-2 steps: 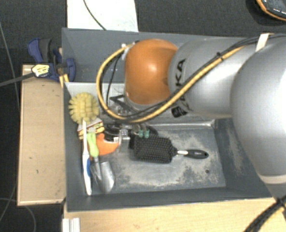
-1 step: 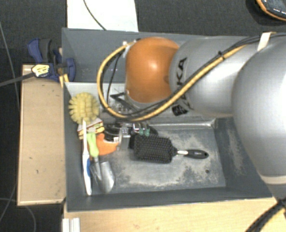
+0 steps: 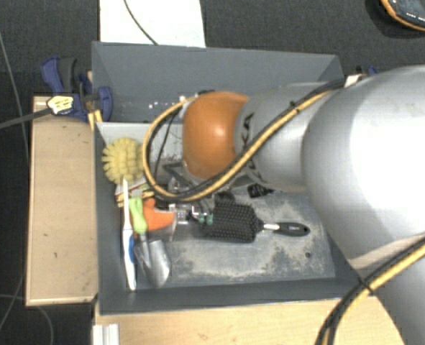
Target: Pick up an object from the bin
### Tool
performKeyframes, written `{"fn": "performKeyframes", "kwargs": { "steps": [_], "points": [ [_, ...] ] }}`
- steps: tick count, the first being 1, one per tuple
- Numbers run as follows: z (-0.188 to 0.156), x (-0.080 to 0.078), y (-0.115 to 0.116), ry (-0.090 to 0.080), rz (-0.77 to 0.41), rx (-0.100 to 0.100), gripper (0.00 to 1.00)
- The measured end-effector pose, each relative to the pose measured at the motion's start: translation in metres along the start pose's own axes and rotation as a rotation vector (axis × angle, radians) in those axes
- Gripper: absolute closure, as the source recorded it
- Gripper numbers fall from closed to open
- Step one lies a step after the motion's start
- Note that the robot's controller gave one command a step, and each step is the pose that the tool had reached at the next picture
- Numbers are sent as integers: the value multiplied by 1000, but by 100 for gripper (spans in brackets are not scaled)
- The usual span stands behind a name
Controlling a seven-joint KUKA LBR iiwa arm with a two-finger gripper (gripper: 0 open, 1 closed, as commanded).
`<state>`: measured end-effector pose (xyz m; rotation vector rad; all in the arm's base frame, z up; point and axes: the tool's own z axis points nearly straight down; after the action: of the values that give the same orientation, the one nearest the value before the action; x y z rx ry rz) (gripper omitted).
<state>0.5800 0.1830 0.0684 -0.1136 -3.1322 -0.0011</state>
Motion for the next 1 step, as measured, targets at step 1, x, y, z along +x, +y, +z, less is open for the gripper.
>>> {"fn": "performKeyframes", "kwargs": {
  "steps": [1],
  "points": [
    [-2,0,-1,-4,37,-2,0]
  ]
}}
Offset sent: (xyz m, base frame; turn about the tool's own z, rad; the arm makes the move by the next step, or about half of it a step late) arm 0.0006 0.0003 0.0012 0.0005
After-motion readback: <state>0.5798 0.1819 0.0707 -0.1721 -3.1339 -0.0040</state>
